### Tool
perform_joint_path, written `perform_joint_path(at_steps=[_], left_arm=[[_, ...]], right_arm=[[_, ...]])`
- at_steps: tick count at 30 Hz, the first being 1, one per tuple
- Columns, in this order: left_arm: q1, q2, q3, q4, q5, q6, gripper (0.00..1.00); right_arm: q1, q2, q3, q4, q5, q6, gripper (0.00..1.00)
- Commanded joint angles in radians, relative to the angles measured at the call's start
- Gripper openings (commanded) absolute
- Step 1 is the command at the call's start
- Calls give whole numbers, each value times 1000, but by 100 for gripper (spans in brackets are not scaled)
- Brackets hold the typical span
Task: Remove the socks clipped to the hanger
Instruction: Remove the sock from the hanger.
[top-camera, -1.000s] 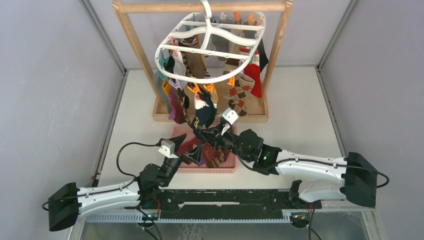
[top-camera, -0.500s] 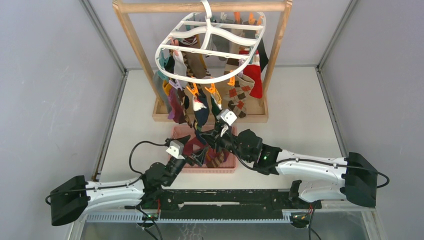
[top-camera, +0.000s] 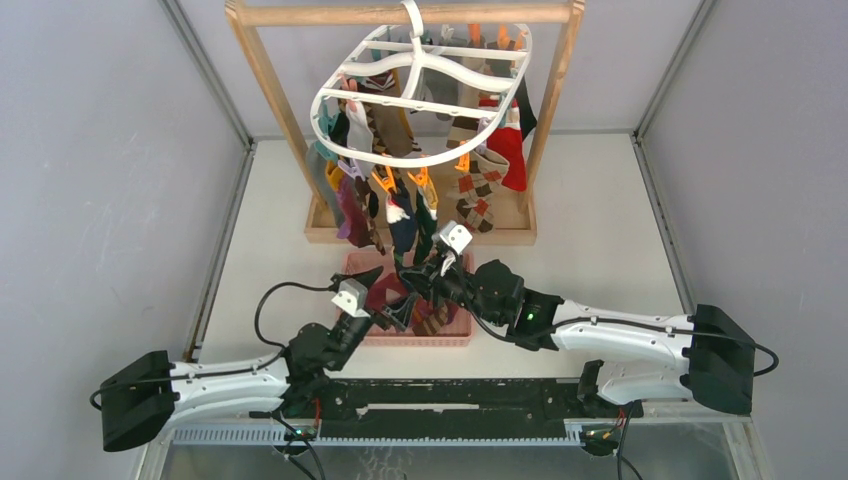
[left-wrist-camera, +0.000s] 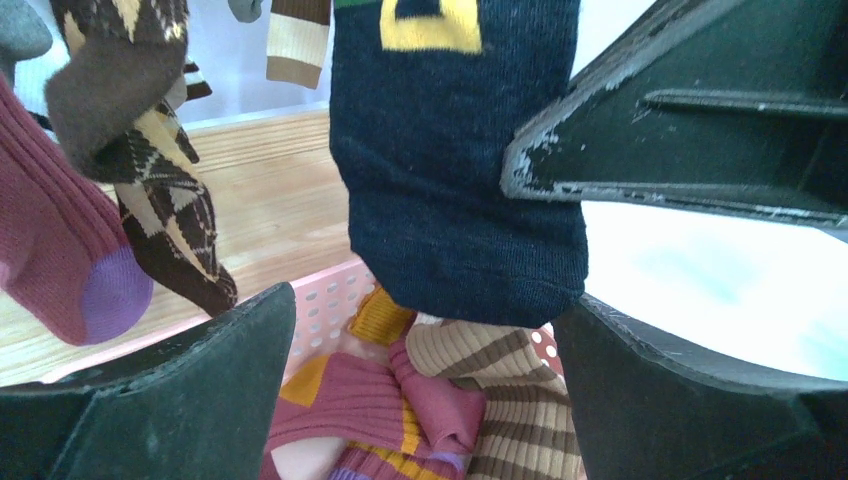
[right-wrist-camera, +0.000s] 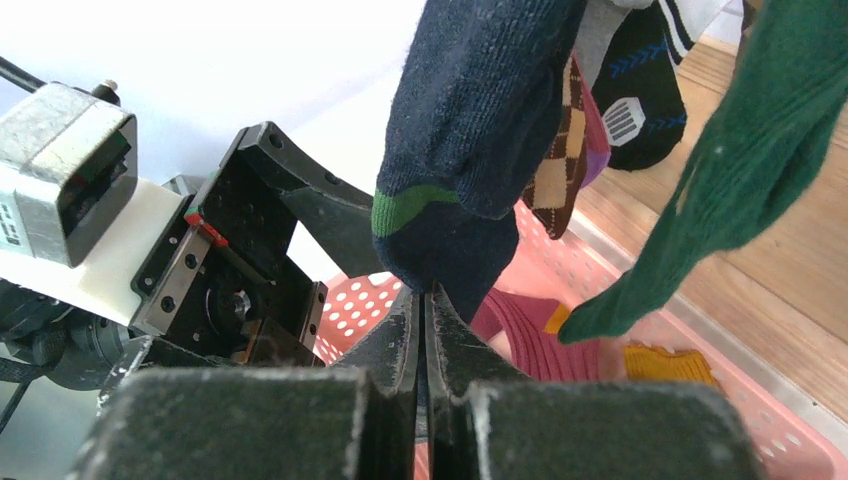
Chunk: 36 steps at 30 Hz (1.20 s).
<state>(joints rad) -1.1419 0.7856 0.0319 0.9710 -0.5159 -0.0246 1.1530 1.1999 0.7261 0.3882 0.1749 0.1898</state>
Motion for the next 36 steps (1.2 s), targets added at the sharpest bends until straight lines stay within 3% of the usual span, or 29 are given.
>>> perform_joint_path(at_steps=[1, 6, 8, 11, 15, 19, 23, 26, 29, 36], left_arm=[[5, 5, 69, 57, 22, 23, 100], [5, 11, 91, 46, 18, 23, 100], [7, 20, 102, 43, 11, 45, 93], [7, 35, 112, 37, 6, 53, 70], [7, 52, 131, 22, -8, 55, 27], [7, 58, 138, 14, -17, 57, 11], [6, 55, 134, 11, -26, 57, 8], [7, 53, 133, 1, -39, 57, 8], [7, 52, 132, -5, -52, 58, 8], [7, 35, 150, -56, -104, 58, 8]], right_arm=[[4, 0, 1, 22, -11, 20, 3], [4, 7, 1, 21, -15, 19, 3], [4, 6, 0, 18, -15, 19, 3], [4, 4, -1, 14, -17, 18, 3], [4, -4, -8, 17, -14, 16, 3], [4, -8, -8, 11, -14, 14, 3], [4, -17, -13, 7, -7, 14, 9], [2, -31, -16, -2, 7, 13, 27], [3, -52, -16, -17, 26, 7, 39], [30, -136, -12, -63, 102, -26, 53]])
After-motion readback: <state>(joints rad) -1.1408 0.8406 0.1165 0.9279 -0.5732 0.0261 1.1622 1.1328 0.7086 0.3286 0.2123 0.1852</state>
